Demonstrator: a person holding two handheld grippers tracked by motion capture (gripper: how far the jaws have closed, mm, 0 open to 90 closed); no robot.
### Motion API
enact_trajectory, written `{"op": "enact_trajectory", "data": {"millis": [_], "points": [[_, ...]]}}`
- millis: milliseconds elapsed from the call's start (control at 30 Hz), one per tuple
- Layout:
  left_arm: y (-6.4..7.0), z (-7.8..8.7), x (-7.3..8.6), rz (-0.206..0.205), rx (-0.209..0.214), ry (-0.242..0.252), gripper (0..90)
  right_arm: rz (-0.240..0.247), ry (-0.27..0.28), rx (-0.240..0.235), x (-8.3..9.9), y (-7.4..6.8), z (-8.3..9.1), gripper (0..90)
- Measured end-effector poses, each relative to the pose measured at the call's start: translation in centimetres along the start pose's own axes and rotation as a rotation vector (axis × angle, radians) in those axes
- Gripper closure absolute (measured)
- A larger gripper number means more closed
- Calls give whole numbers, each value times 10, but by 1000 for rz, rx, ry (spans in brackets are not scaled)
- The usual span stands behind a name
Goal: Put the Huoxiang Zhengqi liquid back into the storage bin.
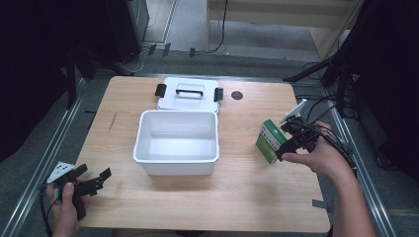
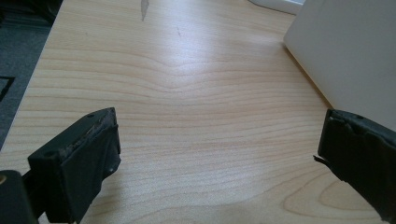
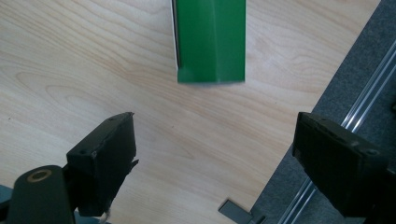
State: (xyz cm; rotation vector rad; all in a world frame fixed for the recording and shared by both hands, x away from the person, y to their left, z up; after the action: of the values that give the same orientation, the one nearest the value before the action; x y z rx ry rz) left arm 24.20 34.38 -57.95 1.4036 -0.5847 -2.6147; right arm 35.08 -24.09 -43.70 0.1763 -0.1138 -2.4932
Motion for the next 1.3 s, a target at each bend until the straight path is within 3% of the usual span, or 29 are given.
{"op": "enact_trajectory", "data": {"millis": [267,567,733,800,967,1133,1300], "points": [[0,0,0,1,1,-1,0,29,3,2,-23,-1,2,156],[0,0,0,1,2,-1,0,25,28,-1,-46,2,-1,230],[0,0,0,0,2,-1,0,37,40,-12,-56,4,-8,302],[0,0,0,0,2,-1,0,47,49,2,-59,5,-10,382],[0,0,0,1,3,-1,0,63,65,21,-62,6,-15,425],[0,0,0,0,3,-1,0,31,90,-17,-59,7,-21,520],[0,0,0,0,3,-1,0,37,101,-47,-55,5,-26,637]]}}
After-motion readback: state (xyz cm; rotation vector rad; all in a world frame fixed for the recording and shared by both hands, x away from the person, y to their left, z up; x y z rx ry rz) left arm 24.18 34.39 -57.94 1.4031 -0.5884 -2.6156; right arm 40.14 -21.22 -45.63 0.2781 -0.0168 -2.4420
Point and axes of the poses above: each handheld gripper's, and its own axes: z roughly backward along the jaws, x roughly out of its underside, y roughly to its right, the point moved 5 cm from there along -z, roughly forward along the jaws, and after that the axes turned 8 degrees about z, right-handed, at the moved point
